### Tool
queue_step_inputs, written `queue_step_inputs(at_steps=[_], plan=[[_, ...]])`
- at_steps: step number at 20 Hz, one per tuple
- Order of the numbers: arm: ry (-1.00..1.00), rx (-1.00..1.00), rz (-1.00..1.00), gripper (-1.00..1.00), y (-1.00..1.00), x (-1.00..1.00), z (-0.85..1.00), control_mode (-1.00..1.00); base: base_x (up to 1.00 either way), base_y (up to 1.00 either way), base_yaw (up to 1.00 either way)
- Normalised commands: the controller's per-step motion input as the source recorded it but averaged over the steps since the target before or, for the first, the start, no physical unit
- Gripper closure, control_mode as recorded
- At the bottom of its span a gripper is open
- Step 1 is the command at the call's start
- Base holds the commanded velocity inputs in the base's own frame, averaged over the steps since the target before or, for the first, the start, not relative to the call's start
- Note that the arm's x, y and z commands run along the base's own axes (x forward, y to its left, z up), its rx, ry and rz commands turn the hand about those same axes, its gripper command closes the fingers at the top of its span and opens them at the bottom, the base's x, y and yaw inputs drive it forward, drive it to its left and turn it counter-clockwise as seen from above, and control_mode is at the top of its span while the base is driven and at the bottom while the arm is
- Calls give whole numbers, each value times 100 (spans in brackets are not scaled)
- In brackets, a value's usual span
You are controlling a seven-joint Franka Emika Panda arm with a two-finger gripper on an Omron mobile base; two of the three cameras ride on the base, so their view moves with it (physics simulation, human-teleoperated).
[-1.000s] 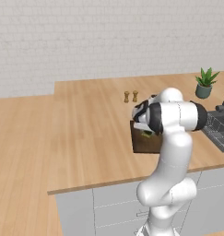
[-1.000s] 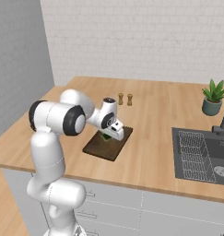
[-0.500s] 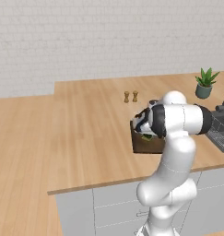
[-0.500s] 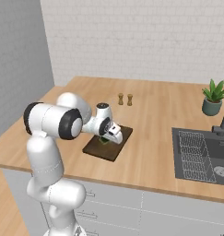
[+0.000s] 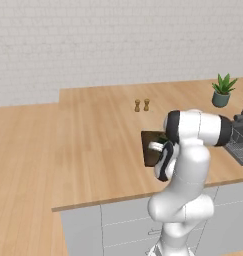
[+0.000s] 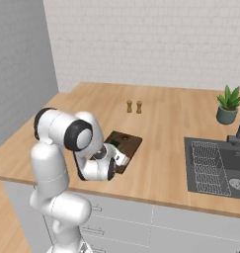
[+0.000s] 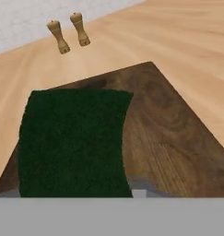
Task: Pick up the sponge from the counter and clean the cutting board by briefly scrubbing or pressing down on the cutting board. Once finished, release the sponge.
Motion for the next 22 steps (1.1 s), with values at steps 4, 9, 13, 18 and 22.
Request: queue_step_inputs(at_steps=[4, 9, 13, 18, 22], plan=[[60, 0, 0, 100, 0, -92, 0, -100, 0, 0, 0], [68, -1, 0, 100, 1, -96, 7, -100, 0, 0, 0], [89, -10, 0, 100, 0, -86, 0, -100, 0, 0, 0], [38, -2, 1, 100, -10, -70, 67, -100, 0, 0, 0], [-8, 0, 1, 100, -3, -9, 100, -100, 0, 0, 0]])
